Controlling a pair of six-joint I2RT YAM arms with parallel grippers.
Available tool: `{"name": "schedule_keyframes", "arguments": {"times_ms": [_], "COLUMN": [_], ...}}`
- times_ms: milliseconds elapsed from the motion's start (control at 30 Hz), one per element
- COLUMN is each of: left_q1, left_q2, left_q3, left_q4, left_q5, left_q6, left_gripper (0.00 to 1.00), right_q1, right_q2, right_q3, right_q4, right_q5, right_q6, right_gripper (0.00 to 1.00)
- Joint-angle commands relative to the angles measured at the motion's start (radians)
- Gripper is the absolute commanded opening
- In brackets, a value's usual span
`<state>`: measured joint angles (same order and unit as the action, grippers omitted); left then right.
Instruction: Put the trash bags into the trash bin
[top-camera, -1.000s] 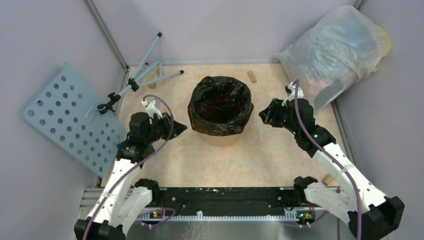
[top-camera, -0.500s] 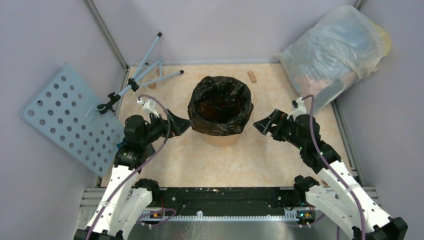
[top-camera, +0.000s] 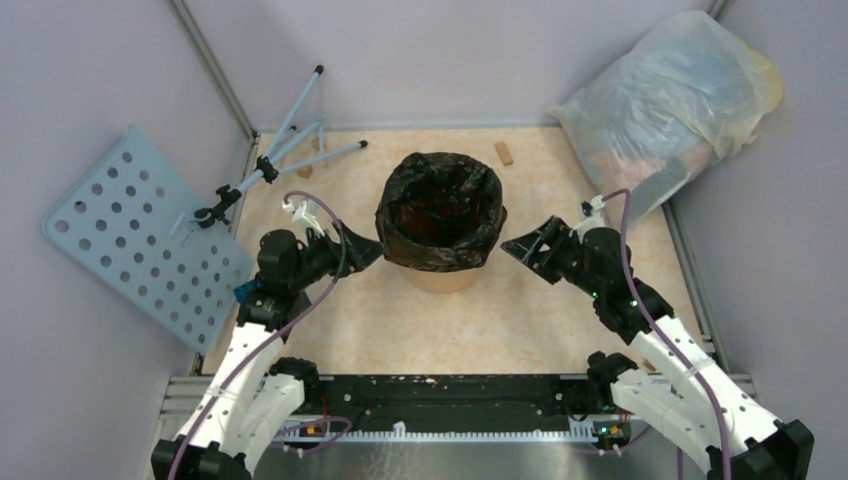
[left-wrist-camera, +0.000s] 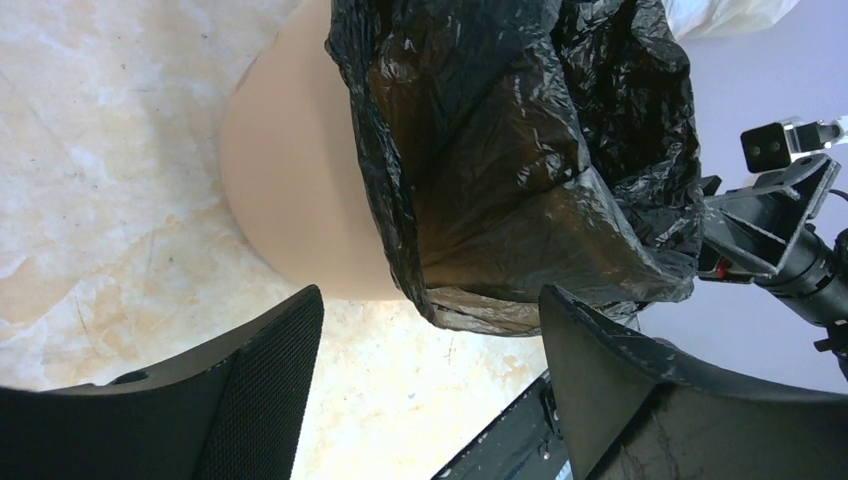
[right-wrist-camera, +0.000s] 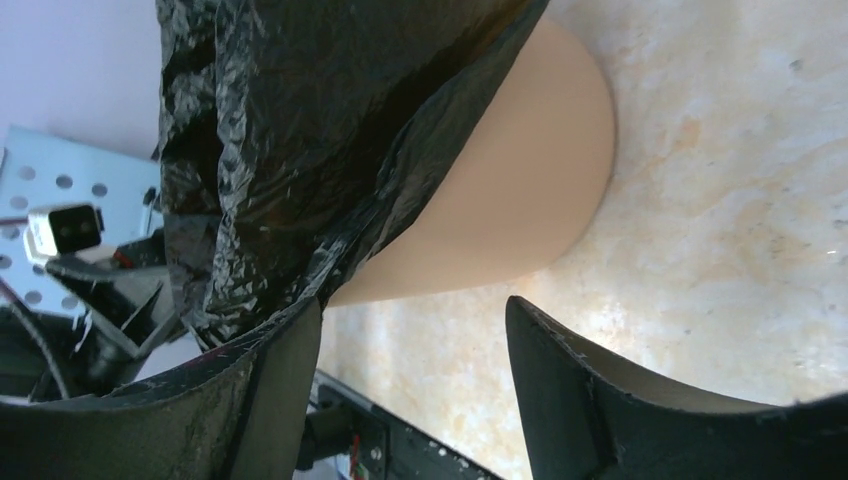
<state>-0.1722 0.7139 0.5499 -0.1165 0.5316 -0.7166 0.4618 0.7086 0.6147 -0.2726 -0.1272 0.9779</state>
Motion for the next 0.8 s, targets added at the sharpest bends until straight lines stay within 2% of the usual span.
{"name": "schedule_keyframes", "arguments": {"times_ms": [0, 267, 433, 533, 767], "left_q1": [-0.001, -0.001, 0.0, 0.0, 0.0], "left_q2": [0.038, 0.075, 0.108, 0.115, 0.127], "left_q3": [0.013, 0.009, 0.019, 0.028, 0.036], "left_q4": [0.099, 0.109, 0.109, 0.109, 0.109], "left_q5": [0.027, 0.016, 0.008, 0.003, 0.003], "left_q6": [-0.018, -0.017, -0.018, -0.017, -0.017], "left_gripper": [0.81, 0.79, 0.78, 0.77, 0.76], "right_q1": [0.079, 0.117, 0.118, 0.118, 0.118], "right_q2": [0.043, 0.109, 0.073, 0.022, 0.039], "right_q3": [0.027, 0.053, 0.072, 0.056, 0.07], "right_q4": [0.089, 0.146, 0.054, 0.029, 0.081], "right_q5": [0.039, 0.04, 0.087, 0.123, 0.058], "right_q6": [0.052, 0.073, 0.061, 0.066, 0.058], "right_gripper": [0.66, 0.64, 0.62, 0.58, 0.56]}}
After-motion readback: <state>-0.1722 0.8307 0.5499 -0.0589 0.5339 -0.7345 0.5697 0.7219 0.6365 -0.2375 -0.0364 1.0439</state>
